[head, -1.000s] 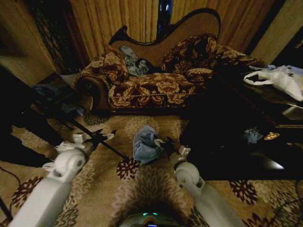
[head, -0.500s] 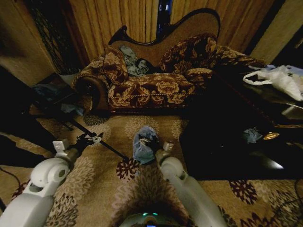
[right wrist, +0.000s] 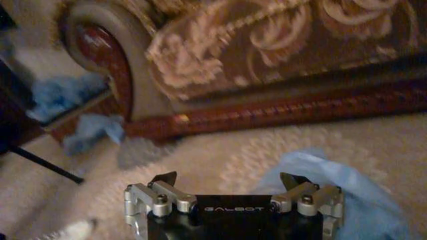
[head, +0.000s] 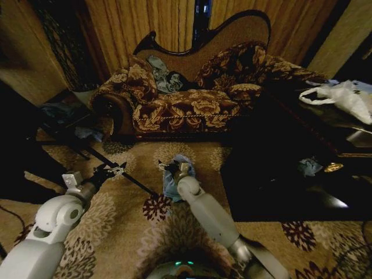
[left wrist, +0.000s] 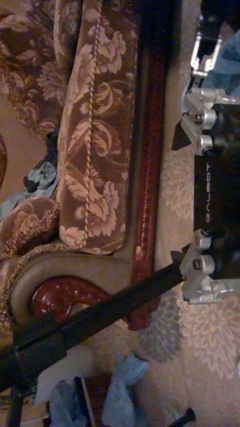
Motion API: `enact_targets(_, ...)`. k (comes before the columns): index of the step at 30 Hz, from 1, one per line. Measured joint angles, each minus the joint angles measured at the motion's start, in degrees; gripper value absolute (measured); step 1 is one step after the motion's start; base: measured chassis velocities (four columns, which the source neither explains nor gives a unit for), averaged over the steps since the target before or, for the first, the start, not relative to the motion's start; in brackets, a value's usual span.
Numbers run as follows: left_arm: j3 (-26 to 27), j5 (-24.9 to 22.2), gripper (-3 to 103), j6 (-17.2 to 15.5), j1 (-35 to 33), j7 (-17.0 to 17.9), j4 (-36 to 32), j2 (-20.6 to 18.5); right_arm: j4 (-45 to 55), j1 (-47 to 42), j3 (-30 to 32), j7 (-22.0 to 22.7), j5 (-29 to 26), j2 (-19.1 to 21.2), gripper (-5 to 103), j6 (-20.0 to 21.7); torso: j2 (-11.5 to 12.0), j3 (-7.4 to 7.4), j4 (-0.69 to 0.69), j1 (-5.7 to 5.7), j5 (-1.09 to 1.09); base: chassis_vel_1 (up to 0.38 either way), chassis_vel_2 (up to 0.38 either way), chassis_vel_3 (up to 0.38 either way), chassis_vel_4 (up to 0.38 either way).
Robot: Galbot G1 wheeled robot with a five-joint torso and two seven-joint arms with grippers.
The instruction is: Place a garbage bag over the trash bin.
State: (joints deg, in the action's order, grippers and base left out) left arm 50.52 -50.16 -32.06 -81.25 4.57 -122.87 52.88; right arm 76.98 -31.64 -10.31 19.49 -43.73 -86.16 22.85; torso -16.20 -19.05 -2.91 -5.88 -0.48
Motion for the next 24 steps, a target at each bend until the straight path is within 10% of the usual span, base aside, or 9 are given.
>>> enact_targets(6,-0.2,-0.3,100,-0.4,1.2,0.7,1.3,-0.8,-3.5,6.6,-2.8,5.2,-11.2,2.3,100,7.5,0.0,0.0,-0.01,0.0,0.0,0.0,0.0,0.0,0.0)
enact_targets(24,1.6,-1.2,100,0.1,1.8,0.6,2.3,1.2,-13.8,15.1,-10.4,11.8,-19.0,0.2,100,9.2,0.0,0.01,0.0,0.01,-0.01,0.0,0.0,0.0,0.0)
